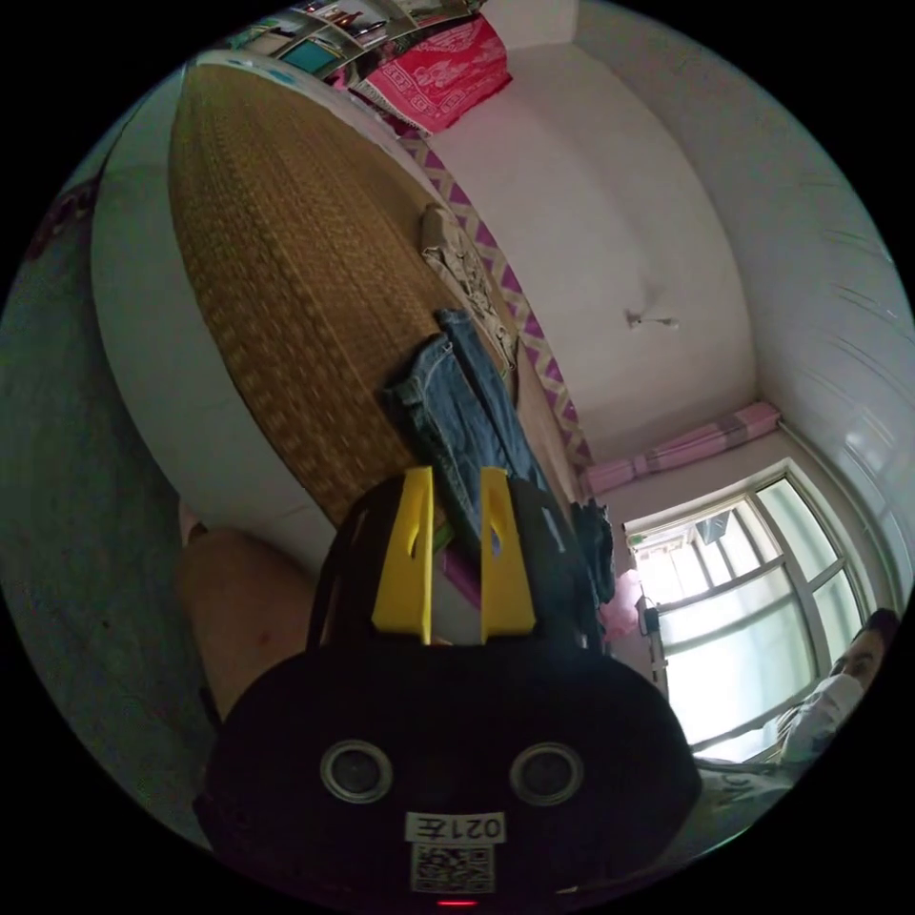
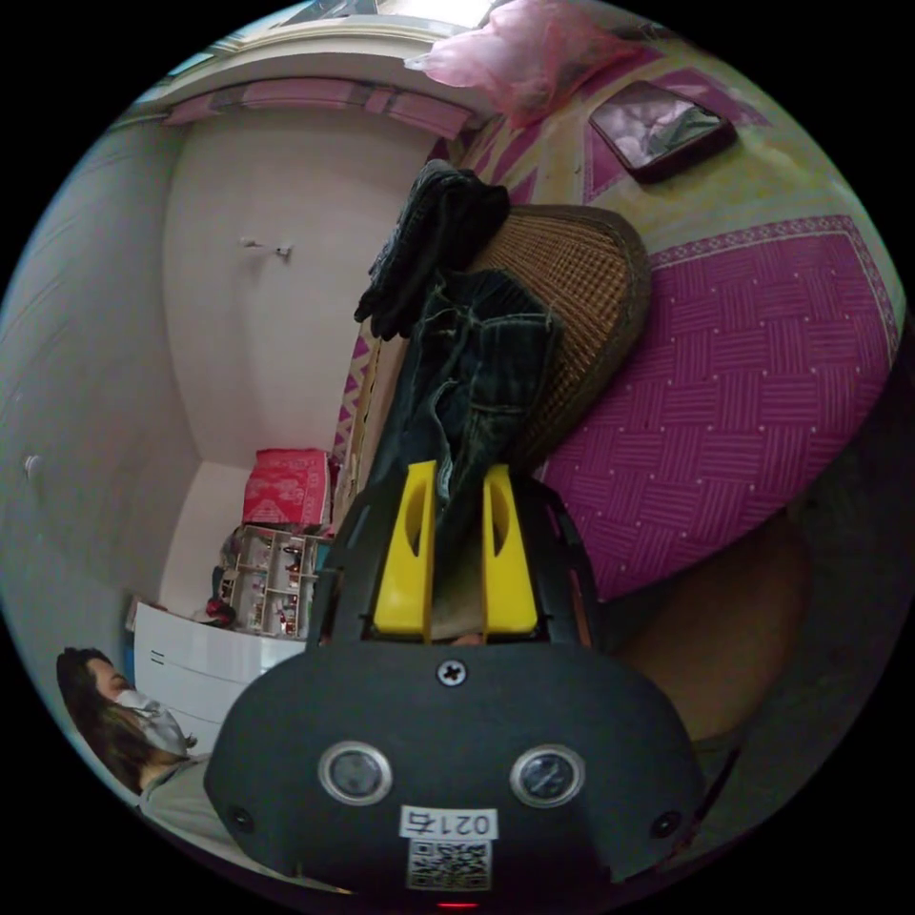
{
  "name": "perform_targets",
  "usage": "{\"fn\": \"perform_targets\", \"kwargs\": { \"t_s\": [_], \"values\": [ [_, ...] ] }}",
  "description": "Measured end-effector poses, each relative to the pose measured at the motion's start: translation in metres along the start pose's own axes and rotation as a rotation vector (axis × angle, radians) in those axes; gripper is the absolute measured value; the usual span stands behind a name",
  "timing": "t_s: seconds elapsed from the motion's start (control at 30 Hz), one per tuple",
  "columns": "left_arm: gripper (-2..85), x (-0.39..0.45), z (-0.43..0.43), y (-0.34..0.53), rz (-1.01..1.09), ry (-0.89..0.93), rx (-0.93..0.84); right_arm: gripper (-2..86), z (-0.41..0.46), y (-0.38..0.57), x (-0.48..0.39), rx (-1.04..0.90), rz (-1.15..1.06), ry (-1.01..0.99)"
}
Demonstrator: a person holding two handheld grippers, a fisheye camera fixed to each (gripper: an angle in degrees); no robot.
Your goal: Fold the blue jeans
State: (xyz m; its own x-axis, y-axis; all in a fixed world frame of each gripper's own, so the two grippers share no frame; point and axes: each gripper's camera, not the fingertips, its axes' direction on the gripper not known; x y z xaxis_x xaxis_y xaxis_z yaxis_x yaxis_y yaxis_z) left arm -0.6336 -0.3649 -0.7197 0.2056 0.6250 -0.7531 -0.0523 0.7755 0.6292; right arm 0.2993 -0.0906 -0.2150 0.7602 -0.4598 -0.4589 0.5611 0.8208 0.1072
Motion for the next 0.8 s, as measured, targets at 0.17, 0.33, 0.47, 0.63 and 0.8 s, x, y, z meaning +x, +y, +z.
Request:
{"fn": "perform_targets", "kwargs": {
  "t_s": [0.17,0.33,0.47,0.63,0.8],
  "values": [
    [-0.2,0.011,0.014,-0.009,-0.013,-0.042,-0.029,2.5,0.007,0.0,0.004,-0.021,0.0,0.007],
    [-0.9,0.044,0.024,-0.021,0.118,0.018,-0.053,0.0,0.01,-0.006,-0.008,-0.046,-0.043,-0.081],
    [-0.9,0.101,0.04,-0.05,0.251,-0.003,-0.08,-0.3,0.021,-0.03,-0.039,-0.059,-0.104,-0.162],
    [-0.9,0.192,0.111,-0.121,0.375,-0.112,-0.177,0.3,0.083,-0.103,-0.099,-0.094,-0.183,-0.13],
    [0.1,0.21,0.233,-0.169,0.32,-0.228,-0.256,3.2,0.188,-0.162,-0.101,-0.127,-0.129,-0.008]
  ]
}}
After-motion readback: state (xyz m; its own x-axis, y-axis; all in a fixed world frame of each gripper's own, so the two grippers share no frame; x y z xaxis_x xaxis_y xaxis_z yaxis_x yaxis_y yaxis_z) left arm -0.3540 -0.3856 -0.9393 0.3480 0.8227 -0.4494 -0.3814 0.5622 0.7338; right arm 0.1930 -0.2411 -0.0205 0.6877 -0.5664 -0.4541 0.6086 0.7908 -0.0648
